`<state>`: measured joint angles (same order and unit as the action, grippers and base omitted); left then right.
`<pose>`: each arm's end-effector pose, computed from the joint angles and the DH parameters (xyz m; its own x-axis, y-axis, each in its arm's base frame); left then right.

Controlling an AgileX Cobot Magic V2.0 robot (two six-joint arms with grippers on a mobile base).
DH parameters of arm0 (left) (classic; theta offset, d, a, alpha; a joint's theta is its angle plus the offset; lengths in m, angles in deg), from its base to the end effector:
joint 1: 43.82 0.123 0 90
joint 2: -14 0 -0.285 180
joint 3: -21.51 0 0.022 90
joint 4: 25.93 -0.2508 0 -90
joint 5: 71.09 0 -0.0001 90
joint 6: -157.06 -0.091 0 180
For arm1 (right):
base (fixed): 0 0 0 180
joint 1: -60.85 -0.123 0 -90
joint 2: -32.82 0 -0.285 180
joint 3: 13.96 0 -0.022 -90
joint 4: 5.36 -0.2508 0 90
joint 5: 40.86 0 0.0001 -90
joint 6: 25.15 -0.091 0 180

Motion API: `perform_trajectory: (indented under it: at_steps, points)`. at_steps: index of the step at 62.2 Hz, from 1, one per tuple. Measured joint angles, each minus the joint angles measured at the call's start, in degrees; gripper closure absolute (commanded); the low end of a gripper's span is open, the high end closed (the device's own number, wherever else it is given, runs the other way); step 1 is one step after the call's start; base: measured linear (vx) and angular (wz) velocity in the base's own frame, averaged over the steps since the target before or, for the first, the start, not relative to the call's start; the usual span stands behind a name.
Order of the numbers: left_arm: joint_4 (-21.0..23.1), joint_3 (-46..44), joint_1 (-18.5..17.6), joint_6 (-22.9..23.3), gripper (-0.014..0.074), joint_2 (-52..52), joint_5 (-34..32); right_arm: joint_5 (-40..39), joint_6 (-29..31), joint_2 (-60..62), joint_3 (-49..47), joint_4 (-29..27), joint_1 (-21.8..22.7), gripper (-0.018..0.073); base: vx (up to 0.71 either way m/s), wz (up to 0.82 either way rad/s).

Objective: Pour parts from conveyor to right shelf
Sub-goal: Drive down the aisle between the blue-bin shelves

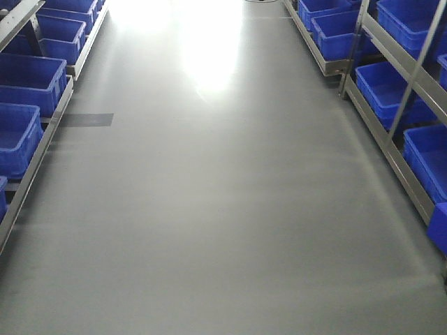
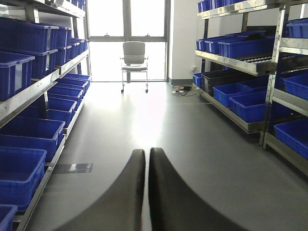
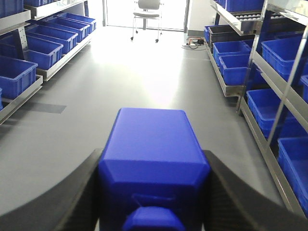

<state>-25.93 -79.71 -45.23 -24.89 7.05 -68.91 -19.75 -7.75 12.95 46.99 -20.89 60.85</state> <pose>0.0565 -0.0014 0.2013 0.0373 0.0331 -0.9988 0.0234 0.9991 0.0340 0.0649 0.0088 0.2639 -0.1897 -0.0498 -0.9806 -0.1042 0.9941 -0.0303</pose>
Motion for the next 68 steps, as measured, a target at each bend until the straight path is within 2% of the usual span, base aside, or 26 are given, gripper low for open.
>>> perform_trajectory:
  at_steps: [68]
  points:
    - [0.0, 0.0, 0.0, 0.0, 0.0603, 0.0, 0.0, 0.0, 0.0, 0.0, 0.1, 0.0, 0.0, 0.0564, 0.65, -0.02]
